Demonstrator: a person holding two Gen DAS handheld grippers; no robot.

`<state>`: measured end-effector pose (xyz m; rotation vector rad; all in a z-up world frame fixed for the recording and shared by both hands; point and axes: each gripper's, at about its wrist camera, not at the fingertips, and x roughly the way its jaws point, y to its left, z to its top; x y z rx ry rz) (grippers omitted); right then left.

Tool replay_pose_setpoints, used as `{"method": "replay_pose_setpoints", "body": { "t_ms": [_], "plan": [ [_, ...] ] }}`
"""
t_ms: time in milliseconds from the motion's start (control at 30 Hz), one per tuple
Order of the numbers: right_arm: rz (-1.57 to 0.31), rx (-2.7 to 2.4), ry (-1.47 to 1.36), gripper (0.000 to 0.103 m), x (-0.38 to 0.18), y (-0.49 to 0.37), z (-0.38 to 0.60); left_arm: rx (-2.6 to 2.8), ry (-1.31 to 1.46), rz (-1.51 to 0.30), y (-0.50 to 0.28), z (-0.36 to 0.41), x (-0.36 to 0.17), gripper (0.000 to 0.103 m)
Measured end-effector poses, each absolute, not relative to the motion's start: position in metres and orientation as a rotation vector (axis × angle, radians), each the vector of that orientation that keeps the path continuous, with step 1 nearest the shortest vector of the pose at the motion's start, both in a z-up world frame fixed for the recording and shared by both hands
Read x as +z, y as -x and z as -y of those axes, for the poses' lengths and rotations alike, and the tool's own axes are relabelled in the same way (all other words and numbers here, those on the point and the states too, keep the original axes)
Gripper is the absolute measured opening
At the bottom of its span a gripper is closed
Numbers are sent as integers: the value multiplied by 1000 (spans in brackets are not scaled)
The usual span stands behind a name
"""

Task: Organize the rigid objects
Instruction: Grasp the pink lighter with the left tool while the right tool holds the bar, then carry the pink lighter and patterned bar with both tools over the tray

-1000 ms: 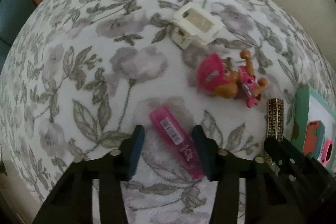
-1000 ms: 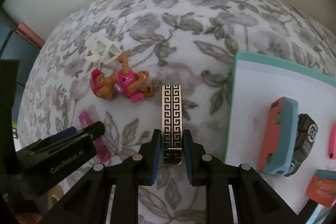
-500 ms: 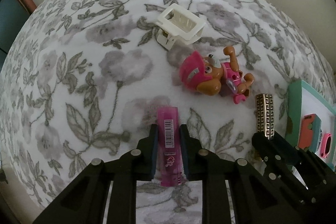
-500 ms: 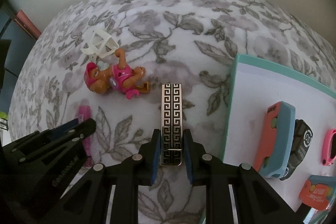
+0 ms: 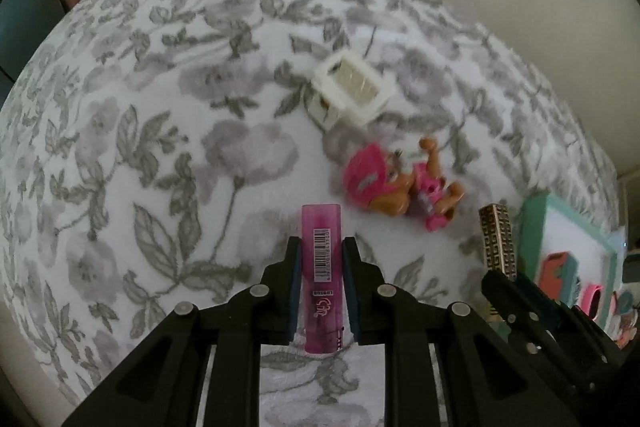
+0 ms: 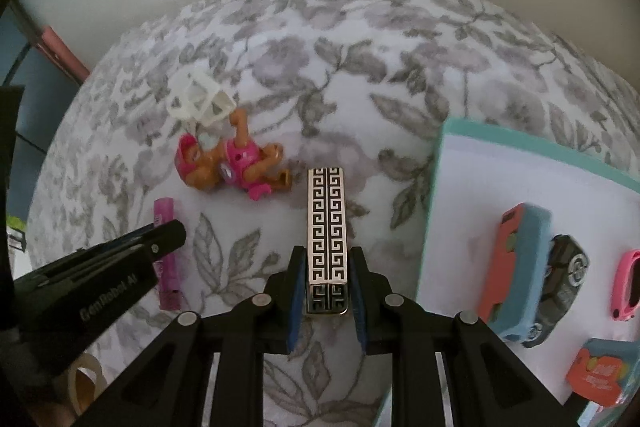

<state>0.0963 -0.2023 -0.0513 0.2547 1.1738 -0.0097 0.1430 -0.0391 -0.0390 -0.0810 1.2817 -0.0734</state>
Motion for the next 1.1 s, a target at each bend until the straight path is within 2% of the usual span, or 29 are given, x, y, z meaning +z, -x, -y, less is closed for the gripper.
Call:
{"method": "replay_pose_setpoints", "body": {
  "t_ms": [167,500,900,1100],
  "plan": [
    [-1103,-13,-290,22,-24,-93,218,-99,96,-1187,-144,37,-2,20],
    [-1018,-147,-303,22,19,-72,276,-214,71,-1056,-132,90,50,20],
    [-1000,-357,-343,22,31,-28,364,-384,17,-1086,-113,169,42,20],
    [-1010,-407,-386,22,24,-15,392,-420,-28,-1152,-110,198,12,20]
  ]
}}
